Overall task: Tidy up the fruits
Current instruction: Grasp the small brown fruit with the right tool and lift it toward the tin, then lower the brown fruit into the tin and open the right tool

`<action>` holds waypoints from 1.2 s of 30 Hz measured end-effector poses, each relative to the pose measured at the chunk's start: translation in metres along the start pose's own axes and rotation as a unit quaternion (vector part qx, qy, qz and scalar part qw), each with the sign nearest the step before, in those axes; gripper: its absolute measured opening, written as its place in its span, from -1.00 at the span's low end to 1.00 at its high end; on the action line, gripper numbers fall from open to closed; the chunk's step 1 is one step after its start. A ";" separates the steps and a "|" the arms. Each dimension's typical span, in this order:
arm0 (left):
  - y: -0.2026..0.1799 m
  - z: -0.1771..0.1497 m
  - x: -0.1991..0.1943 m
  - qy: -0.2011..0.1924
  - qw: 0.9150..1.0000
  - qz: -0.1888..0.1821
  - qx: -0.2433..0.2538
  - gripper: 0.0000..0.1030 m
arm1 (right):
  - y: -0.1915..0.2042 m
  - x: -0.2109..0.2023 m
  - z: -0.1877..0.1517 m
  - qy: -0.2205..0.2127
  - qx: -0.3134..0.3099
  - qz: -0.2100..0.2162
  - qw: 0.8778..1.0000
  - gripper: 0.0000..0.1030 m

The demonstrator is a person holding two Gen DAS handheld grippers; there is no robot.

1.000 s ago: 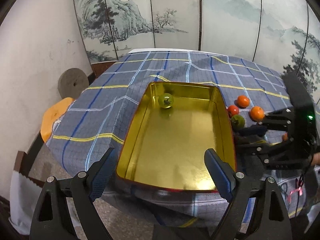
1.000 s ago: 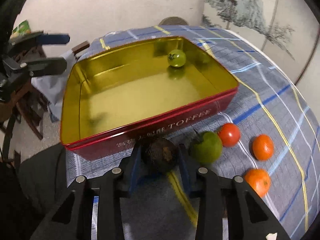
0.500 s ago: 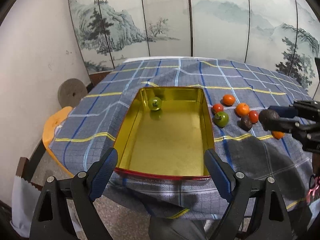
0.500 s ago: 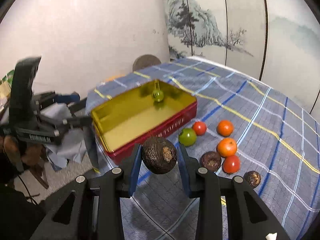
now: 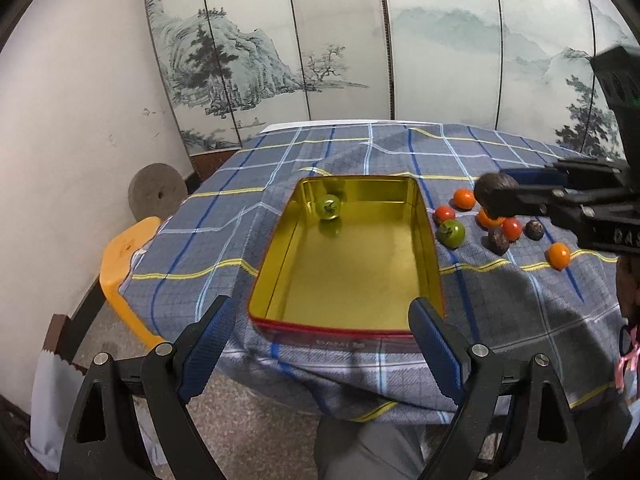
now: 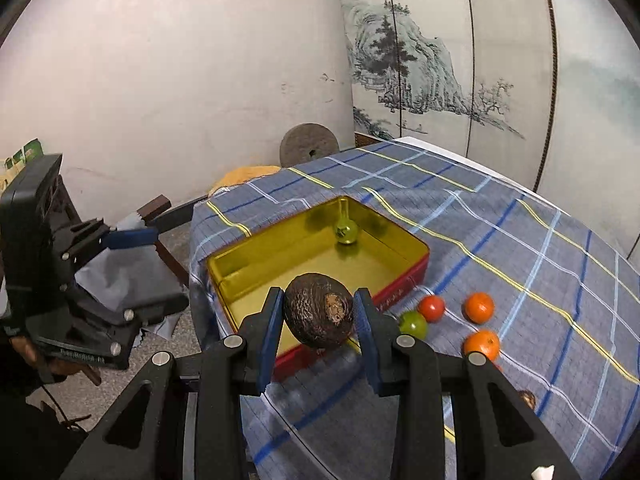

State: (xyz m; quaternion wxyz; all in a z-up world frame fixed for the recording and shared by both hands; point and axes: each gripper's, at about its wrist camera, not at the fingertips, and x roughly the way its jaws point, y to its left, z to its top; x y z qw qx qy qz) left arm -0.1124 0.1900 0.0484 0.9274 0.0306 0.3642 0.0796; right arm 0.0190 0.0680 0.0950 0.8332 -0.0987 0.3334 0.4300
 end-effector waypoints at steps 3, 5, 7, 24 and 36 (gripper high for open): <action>0.004 -0.002 0.000 0.001 1.000 0.006 -0.001 0.71 | 0.003 0.011 0.008 0.005 0.000 0.002 1.000 -0.36; 0.007 -0.005 0.000 0.001 1.000 0.009 -0.002 0.71 | 0.004 0.019 0.012 0.008 0.001 0.006 1.000 -0.36; 0.009 -0.007 0.000 0.002 1.000 0.013 -0.001 0.71 | 0.005 0.030 0.015 0.014 0.002 0.009 1.000 -0.36; 0.023 -0.019 0.014 0.023 0.999 0.031 0.002 0.71 | 0.021 0.130 0.032 0.093 0.002 0.023 0.995 -0.36; 0.033 -0.027 0.022 0.034 0.999 0.034 -0.006 0.71 | 0.032 0.161 0.037 0.123 -0.001 0.022 0.992 -0.36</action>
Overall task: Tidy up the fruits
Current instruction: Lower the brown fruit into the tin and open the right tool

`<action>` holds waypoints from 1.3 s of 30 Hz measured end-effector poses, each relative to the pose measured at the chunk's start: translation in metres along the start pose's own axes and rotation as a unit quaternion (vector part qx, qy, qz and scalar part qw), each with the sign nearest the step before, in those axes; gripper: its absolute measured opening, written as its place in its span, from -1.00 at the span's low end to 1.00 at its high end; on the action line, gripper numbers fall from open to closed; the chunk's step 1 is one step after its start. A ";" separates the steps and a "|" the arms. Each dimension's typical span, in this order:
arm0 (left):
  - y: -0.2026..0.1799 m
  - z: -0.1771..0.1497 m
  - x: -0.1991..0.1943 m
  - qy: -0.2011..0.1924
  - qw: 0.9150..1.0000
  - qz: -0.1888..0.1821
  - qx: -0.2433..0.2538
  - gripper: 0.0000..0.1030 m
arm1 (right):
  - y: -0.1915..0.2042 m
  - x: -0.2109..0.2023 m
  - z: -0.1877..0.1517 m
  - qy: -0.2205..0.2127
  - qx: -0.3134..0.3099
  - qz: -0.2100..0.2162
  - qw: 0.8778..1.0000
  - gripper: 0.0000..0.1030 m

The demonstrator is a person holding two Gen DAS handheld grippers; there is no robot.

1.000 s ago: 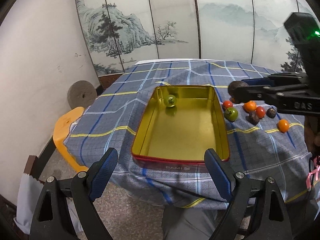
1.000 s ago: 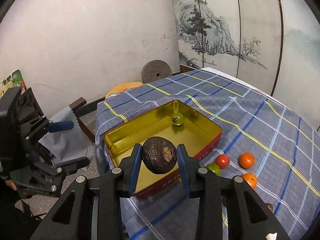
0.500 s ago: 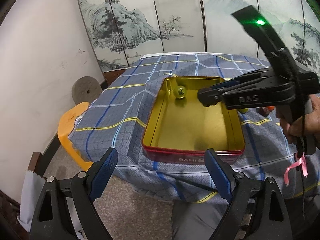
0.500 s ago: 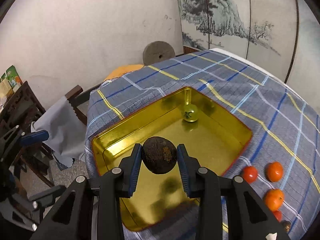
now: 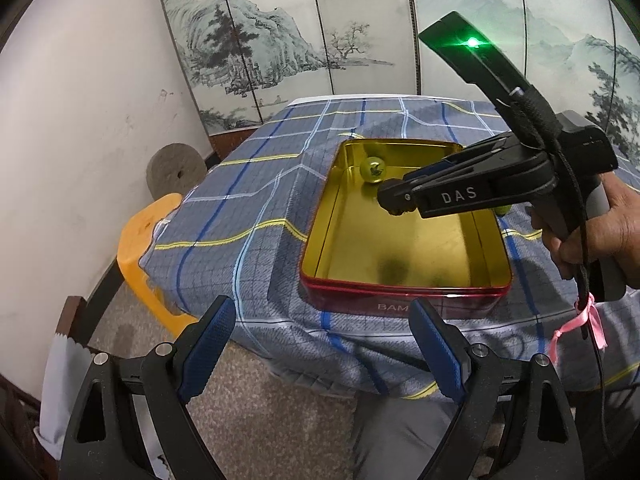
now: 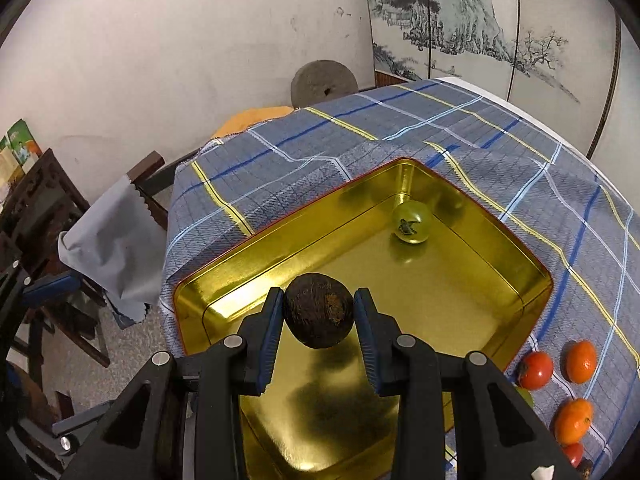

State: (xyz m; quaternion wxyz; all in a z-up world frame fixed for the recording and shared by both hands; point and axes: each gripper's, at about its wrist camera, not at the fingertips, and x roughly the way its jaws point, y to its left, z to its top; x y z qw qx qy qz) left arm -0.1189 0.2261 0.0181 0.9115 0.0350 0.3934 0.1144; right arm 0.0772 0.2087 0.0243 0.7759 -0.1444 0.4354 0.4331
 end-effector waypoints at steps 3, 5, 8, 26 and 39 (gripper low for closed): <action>0.003 -0.002 0.002 0.003 1.000 0.001 -0.002 0.71 | 0.001 0.006 0.004 0.006 0.002 -0.003 1.000 -0.36; 0.005 -0.003 0.003 0.005 1.000 0.002 -0.004 0.71 | 0.000 0.011 0.007 0.010 0.006 -0.008 1.000 -0.36; 0.009 -0.005 0.005 0.007 1.000 0.004 -0.006 0.71 | -0.003 0.017 0.012 0.016 0.016 -0.013 1.000 -0.35; 0.018 -0.013 0.014 0.021 1.000 0.006 -0.016 0.72 | -0.015 0.036 0.027 0.023 0.059 -0.023 0.998 -0.35; 0.022 -0.015 0.013 0.028 0.999 0.008 -0.025 0.72 | -0.006 0.002 0.025 -0.044 0.073 -0.010 0.996 -0.18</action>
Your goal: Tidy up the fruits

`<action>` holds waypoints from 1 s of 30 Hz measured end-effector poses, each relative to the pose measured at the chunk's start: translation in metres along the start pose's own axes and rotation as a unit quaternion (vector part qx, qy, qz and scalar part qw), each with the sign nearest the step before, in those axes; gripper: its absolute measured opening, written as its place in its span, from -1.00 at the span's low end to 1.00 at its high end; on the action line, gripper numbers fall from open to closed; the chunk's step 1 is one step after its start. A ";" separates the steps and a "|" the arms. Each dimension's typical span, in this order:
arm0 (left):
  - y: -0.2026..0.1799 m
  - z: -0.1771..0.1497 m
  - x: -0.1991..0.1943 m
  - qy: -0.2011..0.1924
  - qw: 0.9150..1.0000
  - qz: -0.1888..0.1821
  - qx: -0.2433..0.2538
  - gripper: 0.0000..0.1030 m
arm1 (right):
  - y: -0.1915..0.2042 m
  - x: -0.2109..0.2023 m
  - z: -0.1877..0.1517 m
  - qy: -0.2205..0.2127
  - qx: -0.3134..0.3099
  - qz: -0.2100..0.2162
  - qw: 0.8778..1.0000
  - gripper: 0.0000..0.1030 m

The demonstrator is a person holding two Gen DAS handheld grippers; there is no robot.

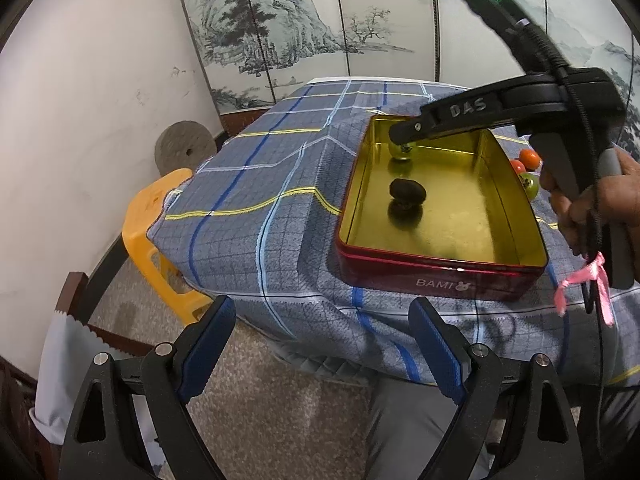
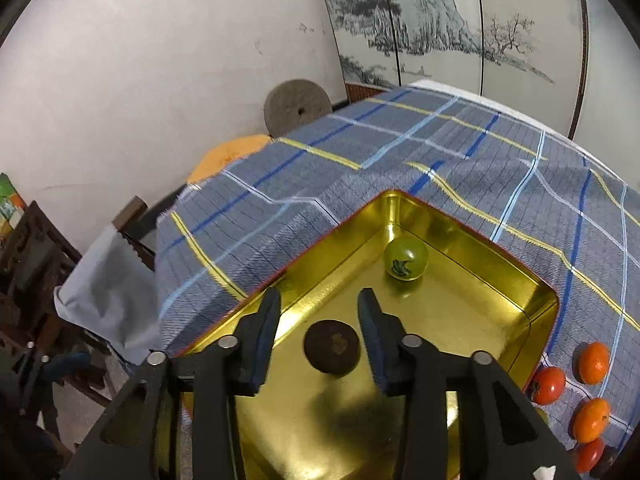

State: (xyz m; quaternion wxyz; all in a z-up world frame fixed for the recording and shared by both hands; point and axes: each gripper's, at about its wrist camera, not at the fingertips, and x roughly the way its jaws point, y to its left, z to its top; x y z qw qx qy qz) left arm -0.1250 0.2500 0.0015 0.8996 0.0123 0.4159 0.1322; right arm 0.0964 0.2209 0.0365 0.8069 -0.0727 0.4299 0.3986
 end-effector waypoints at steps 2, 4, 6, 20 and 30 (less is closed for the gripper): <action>-0.003 0.001 -0.002 -0.002 1.000 0.001 0.003 0.72 | 0.001 -0.009 -0.003 -0.010 0.001 0.006 1.000 -0.11; -0.006 0.001 -0.005 -0.005 1.000 0.001 0.006 0.72 | 0.003 -0.017 -0.008 -0.017 0.000 0.011 1.000 -0.07; -0.009 0.001 -0.008 -0.008 1.000 0.003 0.010 0.72 | 0.005 -0.025 -0.014 -0.023 -0.002 0.013 1.000 -0.04; -0.041 0.004 -0.023 -0.014 0.999 0.002 0.045 0.72 | -0.009 -0.113 -0.088 -0.083 -0.010 -0.009 0.996 0.20; -0.080 0.013 -0.030 -0.014 0.997 -0.013 0.080 0.72 | -0.114 -0.184 -0.165 -0.108 0.092 -0.114 0.983 0.22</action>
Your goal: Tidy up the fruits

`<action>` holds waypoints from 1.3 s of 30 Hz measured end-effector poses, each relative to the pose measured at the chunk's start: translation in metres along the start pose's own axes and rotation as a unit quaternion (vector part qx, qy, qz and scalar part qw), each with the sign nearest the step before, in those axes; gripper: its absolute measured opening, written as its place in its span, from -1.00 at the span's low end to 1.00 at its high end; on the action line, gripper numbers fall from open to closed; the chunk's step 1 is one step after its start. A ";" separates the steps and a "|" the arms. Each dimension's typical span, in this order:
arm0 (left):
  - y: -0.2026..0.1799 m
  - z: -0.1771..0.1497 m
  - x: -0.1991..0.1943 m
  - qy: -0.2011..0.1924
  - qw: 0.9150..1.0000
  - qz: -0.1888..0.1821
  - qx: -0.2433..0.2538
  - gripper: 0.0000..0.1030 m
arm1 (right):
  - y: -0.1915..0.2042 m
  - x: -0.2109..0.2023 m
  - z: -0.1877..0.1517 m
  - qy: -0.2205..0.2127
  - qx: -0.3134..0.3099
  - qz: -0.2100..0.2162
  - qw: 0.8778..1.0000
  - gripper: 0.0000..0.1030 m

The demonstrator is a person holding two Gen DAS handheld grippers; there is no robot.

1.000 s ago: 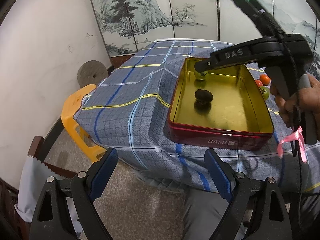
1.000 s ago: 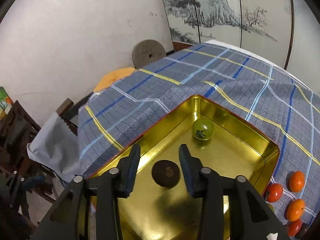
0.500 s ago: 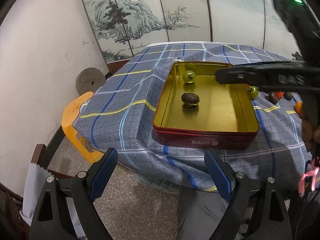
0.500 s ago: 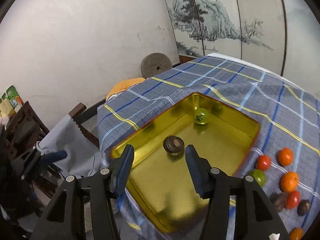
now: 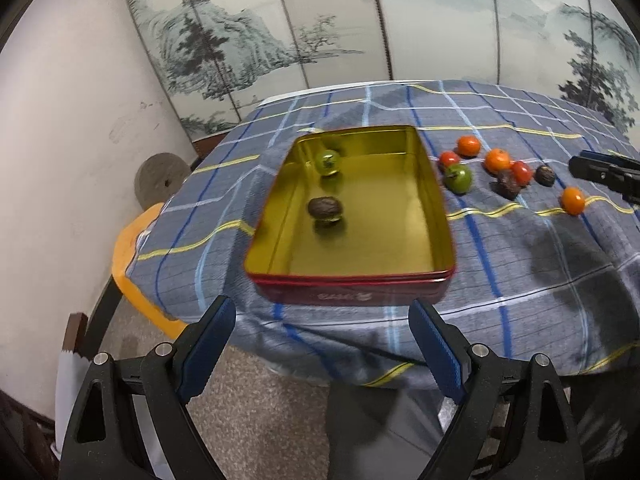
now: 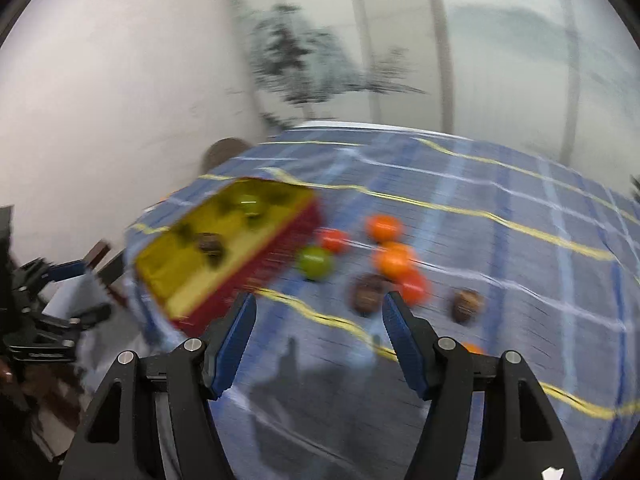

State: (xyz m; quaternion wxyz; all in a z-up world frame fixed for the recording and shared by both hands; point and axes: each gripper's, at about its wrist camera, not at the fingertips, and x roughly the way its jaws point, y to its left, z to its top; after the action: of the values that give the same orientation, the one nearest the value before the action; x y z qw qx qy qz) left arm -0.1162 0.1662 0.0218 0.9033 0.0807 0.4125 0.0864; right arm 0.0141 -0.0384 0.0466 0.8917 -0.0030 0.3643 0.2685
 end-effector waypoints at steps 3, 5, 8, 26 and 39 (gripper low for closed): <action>-0.016 0.006 -0.002 -0.003 1.000 -0.003 0.019 0.72 | -0.046 -0.011 -0.008 -0.002 0.035 -0.044 0.998 0.29; -0.027 0.010 -0.002 -0.002 1.000 -0.010 0.028 0.72 | -0.078 -0.018 -0.015 -0.004 0.054 -0.082 0.995 0.31; -0.042 0.017 0.000 0.001 0.999 -0.028 0.039 0.72 | -0.118 -0.022 -0.026 0.004 0.065 -0.137 0.988 0.32; -0.150 0.113 0.075 0.024 0.973 -0.219 0.069 0.63 | -0.214 -0.022 -0.060 0.000 0.201 -0.110 0.973 0.39; -0.187 0.126 0.155 0.055 0.968 -0.217 0.113 -0.20 | -0.217 -0.024 -0.062 -0.010 0.213 -0.077 0.974 0.46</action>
State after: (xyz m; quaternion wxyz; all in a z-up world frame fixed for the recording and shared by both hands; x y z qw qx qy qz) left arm 0.0961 0.0093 -0.0503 0.8613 0.0857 0.4766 -0.1540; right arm 0.0643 -0.2479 -0.0242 0.8935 0.1615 0.4027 0.1156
